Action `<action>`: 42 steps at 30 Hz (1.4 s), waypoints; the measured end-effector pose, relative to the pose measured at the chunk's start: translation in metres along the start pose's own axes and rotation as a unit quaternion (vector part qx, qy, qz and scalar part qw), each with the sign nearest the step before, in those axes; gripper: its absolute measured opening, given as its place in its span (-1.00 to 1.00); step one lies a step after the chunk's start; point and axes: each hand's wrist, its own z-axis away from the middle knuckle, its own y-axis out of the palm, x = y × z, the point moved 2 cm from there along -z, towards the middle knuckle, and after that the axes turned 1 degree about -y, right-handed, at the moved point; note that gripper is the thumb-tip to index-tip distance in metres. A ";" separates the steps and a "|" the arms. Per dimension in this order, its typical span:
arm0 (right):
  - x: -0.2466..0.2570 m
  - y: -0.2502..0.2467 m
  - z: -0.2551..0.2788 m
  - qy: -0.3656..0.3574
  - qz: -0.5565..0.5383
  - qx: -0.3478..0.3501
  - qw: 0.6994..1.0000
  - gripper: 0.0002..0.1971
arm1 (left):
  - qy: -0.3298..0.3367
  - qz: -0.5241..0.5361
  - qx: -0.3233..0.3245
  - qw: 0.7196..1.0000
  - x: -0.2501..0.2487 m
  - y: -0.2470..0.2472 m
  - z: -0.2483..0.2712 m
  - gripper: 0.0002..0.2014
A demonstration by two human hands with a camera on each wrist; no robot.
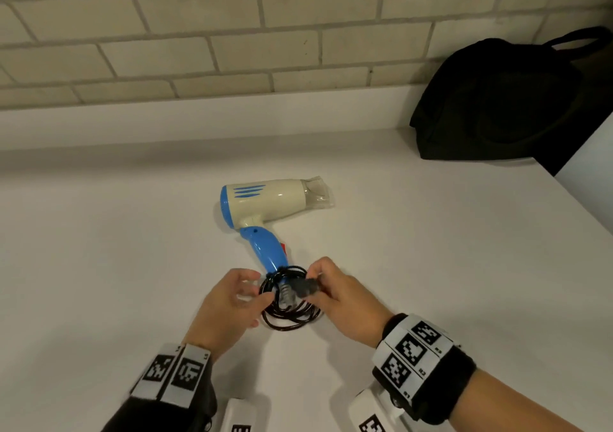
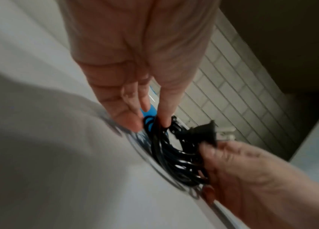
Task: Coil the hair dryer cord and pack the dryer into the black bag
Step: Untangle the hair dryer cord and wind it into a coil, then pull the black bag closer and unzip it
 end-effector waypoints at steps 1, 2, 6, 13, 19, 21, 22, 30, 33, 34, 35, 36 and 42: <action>-0.001 0.000 0.000 0.000 0.010 0.007 1.000 -0.84 | 0.005 -0.005 -0.014 1.000 0.003 -0.002 -0.002 -0.76; -0.001 -0.001 -0.001 0.001 0.014 0.007 1.000 -0.83 | 0.014 -0.015 -0.021 1.000 0.004 -0.003 -0.003 -0.72; -0.003 -0.007 -0.002 0.007 0.025 0.021 0.999 -0.94 | 0.118 -0.078 -0.037 0.989 -0.003 0.000 -0.003 -0.60; -0.011 -0.039 0.012 0.028 0.016 0.048 0.998 -0.82 | 0.233 -0.173 -0.023 0.957 -0.011 0.005 -0.015 -0.61; -0.016 -0.150 0.026 0.039 0.067 -0.070 0.995 -0.84 | 0.250 -0.225 -0.017 0.942 -0.014 0.004 -0.018 -0.74; -0.016 -0.202 0.023 0.033 0.103 -0.144 0.984 -0.85 | 0.252 -0.255 -0.011 0.934 -0.014 0.012 -0.029 -0.73; -0.015 -0.227 0.020 0.029 0.126 -0.182 0.975 -0.86 | 0.241 -0.263 -0.019 0.934 -0.016 0.019 -0.037 -0.72; 0.007 -0.219 0.000 -0.043 0.200 -0.107 0.973 -0.80 | -0.008 -0.206 -0.044 0.977 -0.003 0.006 -0.015 -0.80; 0.011 -0.118 0.010 -0.161 0.262 0.102 0.946 -0.60 | -0.009 -0.221 -0.019 0.975 -0.003 0.014 -0.009 -0.82; 0.013 -0.089 0.013 -0.210 0.283 0.151 0.924 -0.54 | -0.019 -0.214 -0.022 0.976 -0.003 0.015 -0.009 -0.83; 0.016 -0.064 0.014 -0.248 0.299 0.183 0.903 -0.51 | -0.029 -0.197 -0.026 0.980 0.000 0.013 -0.007 -0.85; 0.021 -0.050 0.012 -0.265 0.315 0.201 0.889 -0.48 | -0.028 -0.174 -0.029 0.984 -0.002 0.015 -0.007 -0.87; 0.029 -0.019 -0.014 -0.263 0.369 0.213 0.866 -0.69 | -0.019 -0.047 -0.032 0.998 -0.008 0.020 0.002 -0.91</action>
